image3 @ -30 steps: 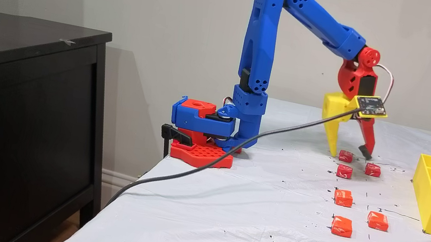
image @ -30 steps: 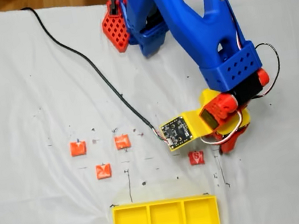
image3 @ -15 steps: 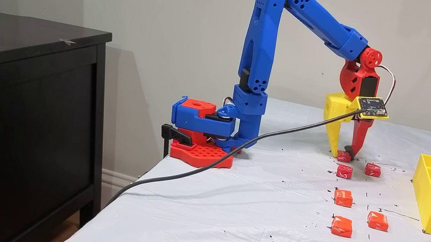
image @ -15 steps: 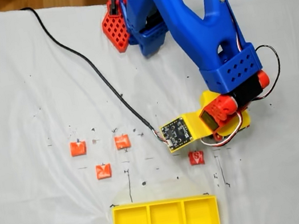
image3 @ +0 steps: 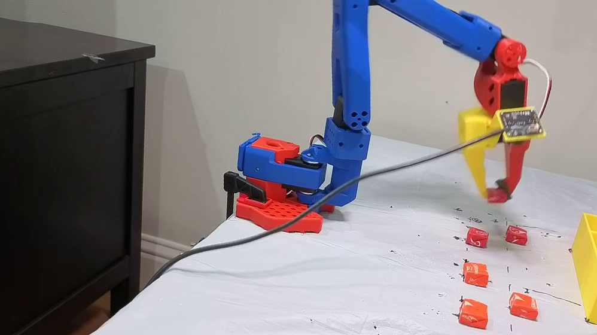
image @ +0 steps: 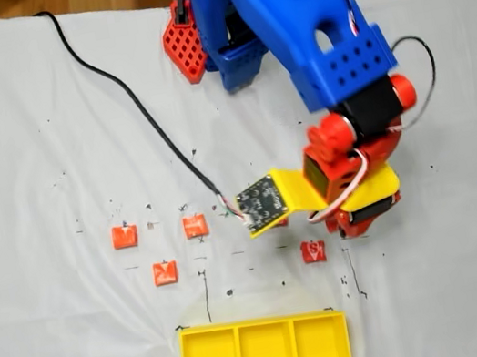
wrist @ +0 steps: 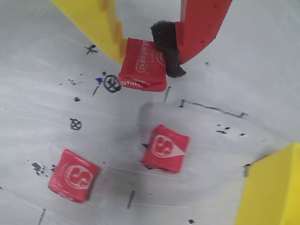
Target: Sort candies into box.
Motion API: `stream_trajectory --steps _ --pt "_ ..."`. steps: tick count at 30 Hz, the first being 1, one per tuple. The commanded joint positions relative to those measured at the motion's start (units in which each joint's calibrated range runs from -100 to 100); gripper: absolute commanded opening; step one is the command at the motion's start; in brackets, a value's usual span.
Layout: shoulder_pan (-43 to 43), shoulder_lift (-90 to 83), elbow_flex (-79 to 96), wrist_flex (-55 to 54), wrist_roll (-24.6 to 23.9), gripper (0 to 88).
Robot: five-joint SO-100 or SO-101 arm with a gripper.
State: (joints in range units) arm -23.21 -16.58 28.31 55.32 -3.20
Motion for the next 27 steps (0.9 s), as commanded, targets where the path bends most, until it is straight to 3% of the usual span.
stream_trajectory --steps 1,10,27 --pt "2.56 -10.05 -0.78 -5.67 3.22 0.2" --pt "9.99 -10.14 -6.51 -12.71 1.61 0.2" --pt "12.16 3.27 -11.88 -22.94 -0.05 0.1"
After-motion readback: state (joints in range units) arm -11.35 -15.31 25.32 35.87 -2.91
